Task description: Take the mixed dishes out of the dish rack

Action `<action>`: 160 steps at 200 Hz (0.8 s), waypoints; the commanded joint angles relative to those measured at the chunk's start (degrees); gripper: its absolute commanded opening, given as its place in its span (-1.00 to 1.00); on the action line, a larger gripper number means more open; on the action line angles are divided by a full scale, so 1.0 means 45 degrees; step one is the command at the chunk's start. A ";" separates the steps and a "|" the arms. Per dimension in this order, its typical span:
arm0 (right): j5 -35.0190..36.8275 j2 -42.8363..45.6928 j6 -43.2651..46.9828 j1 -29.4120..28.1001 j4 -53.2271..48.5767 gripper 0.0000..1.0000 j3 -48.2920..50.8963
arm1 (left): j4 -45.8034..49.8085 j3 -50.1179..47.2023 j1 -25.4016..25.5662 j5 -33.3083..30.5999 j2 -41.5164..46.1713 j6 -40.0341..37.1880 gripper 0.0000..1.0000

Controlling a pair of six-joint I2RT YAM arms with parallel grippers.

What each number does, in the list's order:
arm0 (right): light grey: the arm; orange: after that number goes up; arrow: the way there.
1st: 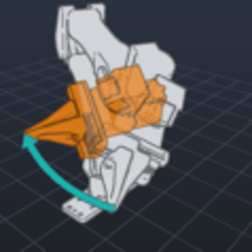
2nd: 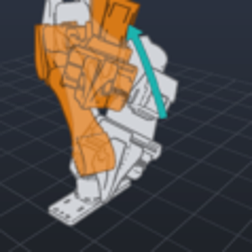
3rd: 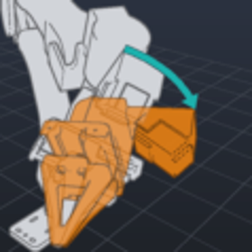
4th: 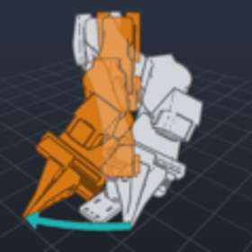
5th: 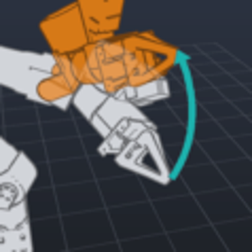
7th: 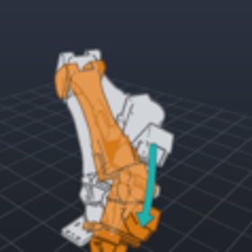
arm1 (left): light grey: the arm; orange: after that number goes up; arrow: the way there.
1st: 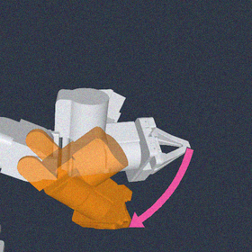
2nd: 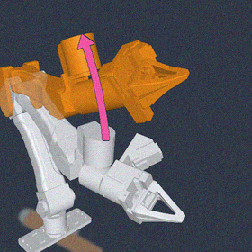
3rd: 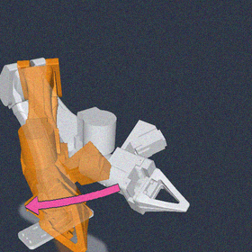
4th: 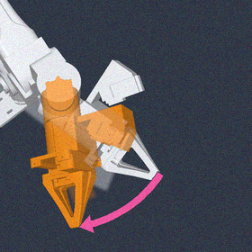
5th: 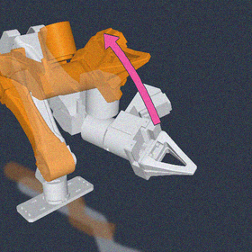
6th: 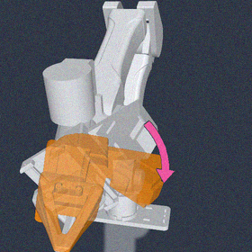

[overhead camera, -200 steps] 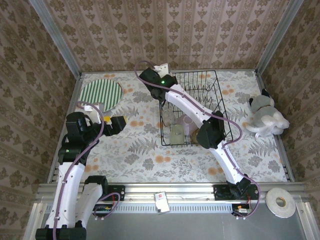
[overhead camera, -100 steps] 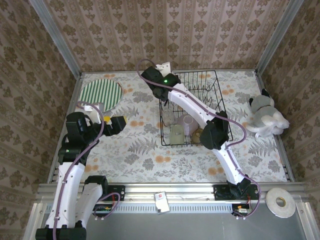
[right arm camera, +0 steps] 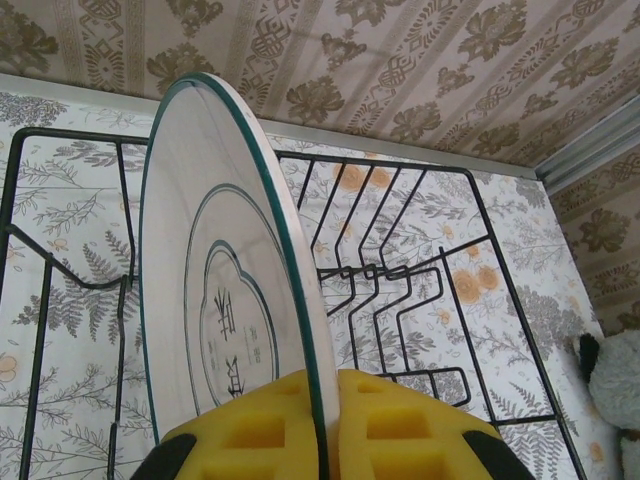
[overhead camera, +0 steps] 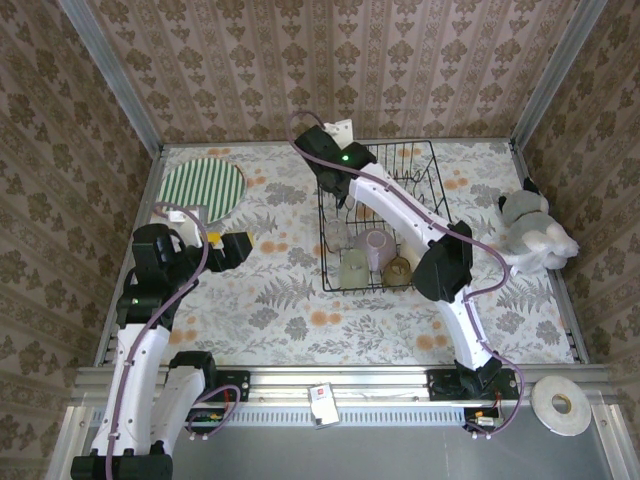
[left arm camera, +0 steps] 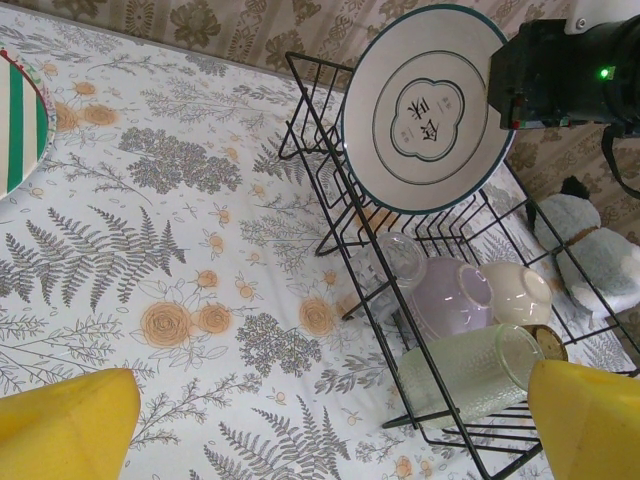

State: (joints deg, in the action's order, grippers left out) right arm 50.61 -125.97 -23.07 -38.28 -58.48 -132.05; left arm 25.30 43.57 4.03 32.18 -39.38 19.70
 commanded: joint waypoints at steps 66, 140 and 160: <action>-0.1134 0.2086 -0.0333 0.0613 0.1130 -1.00 0.2009 | -0.0173 -0.0072 -0.0087 0.0082 -0.0041 0.0005 0.99; -0.2542 0.3994 -0.0780 0.1632 0.2471 -1.00 0.4792 | -0.0153 -0.0040 -0.0076 0.0039 -0.0158 -0.0018 1.00; -0.3043 0.4594 -0.0921 0.1947 0.2921 -1.00 0.5667 | -0.0170 -0.0067 -0.0078 0.0077 -0.0195 -0.0014 1.00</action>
State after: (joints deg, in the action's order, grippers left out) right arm 38.28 -109.91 -25.96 -31.44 -48.05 -110.15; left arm 25.30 43.57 4.03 32.16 -40.21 19.68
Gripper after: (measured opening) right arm 0.102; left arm 0.997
